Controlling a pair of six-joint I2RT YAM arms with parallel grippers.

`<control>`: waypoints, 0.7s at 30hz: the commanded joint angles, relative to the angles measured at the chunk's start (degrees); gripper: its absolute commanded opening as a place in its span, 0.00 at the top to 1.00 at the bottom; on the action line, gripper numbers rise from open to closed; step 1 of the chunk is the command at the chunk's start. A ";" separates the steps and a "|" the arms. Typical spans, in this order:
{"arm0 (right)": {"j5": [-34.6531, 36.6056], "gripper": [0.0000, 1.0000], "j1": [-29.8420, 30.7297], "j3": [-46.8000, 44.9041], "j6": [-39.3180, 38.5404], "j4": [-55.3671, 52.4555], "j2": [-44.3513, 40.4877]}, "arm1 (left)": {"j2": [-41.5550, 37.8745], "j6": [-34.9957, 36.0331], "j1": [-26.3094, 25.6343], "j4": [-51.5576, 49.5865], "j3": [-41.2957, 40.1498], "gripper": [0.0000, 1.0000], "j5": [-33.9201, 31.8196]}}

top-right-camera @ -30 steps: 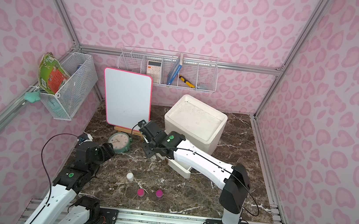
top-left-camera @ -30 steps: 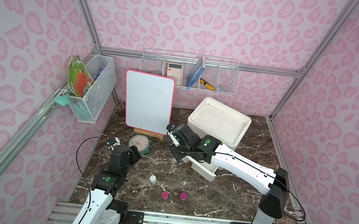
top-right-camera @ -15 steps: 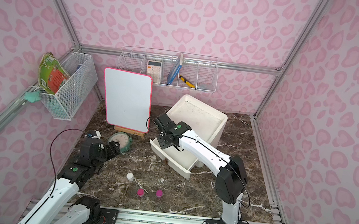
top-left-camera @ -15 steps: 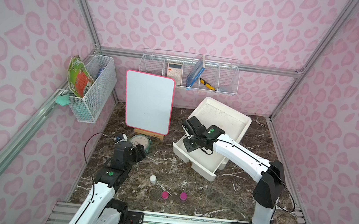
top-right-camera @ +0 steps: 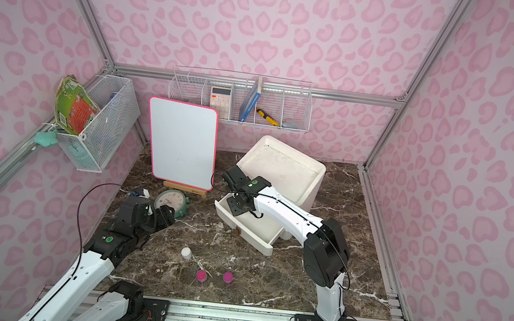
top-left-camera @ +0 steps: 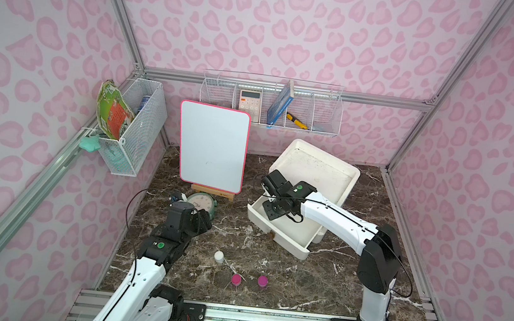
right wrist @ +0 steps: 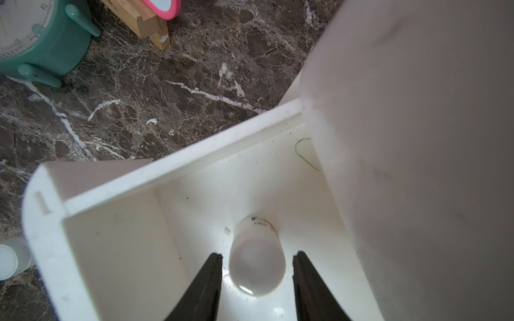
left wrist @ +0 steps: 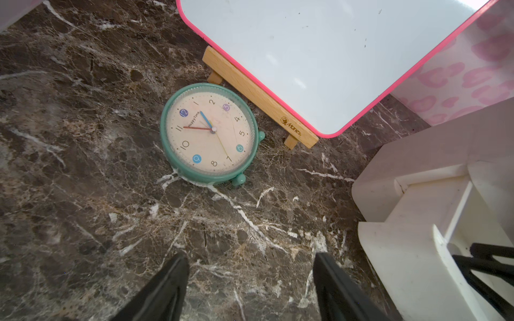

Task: Put the paint cans in the drawer according to color
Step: Place the paint can in the drawer.

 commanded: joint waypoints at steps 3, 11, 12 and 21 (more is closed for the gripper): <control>0.30 0.43 -0.07 -0.24 -0.49 1.61 -0.71 | -0.41 -0.10 -1.42 -5.72 0.43 0.26 0.31; 2.50 0.42 4.83 -4.39 -4.06 10.33 -10.75 | 1.75 -2.90 -7.73 -17.14 3.43 0.28 -0.27; 3.51 0.42 5.84 -6.20 -4.56 12.70 -12.55 | 2.52 -3.58 -8.79 -18.63 3.62 0.28 -0.57; 8.17 0.43 7.31 -24.26 -0.52 29.37 -26.63 | 16.90 -10.40 -14.85 -25.49 5.46 0.20 4.74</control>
